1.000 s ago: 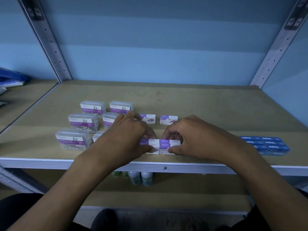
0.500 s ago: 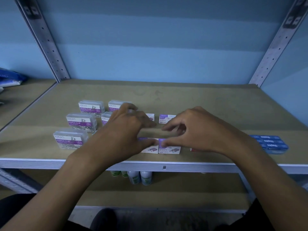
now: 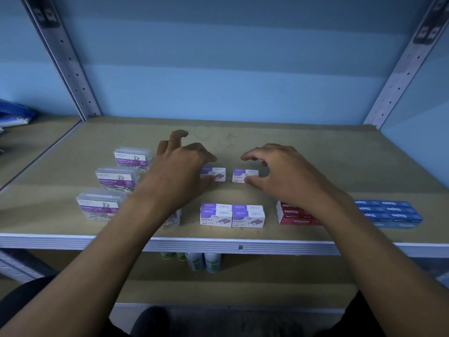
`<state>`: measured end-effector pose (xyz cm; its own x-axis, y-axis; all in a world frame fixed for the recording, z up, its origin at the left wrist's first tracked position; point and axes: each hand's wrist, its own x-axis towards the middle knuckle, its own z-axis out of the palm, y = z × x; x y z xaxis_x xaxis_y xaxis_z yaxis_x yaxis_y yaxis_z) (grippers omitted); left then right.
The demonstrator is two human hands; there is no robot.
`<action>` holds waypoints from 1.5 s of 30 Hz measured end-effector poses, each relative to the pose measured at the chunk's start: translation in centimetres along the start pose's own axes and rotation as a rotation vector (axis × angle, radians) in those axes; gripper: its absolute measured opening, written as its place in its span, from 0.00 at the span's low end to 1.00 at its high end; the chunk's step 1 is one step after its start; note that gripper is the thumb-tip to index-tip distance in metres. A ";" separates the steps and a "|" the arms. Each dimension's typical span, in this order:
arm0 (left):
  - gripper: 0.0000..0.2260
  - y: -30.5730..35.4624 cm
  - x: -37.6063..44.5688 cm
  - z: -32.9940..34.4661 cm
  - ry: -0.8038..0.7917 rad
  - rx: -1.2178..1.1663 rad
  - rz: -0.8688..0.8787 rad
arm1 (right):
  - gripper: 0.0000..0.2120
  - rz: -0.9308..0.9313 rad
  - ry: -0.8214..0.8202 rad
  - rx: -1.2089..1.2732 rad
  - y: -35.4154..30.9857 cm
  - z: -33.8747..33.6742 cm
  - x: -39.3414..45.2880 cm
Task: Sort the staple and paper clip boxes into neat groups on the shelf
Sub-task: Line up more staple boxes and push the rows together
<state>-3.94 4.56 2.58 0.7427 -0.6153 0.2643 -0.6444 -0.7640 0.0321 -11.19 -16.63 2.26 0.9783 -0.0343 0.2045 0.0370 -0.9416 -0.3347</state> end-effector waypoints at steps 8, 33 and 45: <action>0.15 0.0 0.3 0.6 0.000 -0.007 0.004 | 0.17 0.013 -0.022 0.016 0.4 1.0 1.0; 0.07 1.2 -1.8 -1.7 0.079 -0.105 0.041 | 0.09 -0.078 0.000 0.066 -1.4 -1.6 -1.4; 0.08 1.4 -3.8 -1.9 0.007 -0.130 0.091 | 0.10 -0.054 -0.138 0.076 -2.2 -1.6 -3.3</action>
<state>-8.06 6.18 3.47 0.6789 -0.6794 0.2785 -0.7277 -0.6731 0.1320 -14.85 -15.01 3.76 0.9930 0.0671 0.0977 0.1007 -0.9125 -0.3965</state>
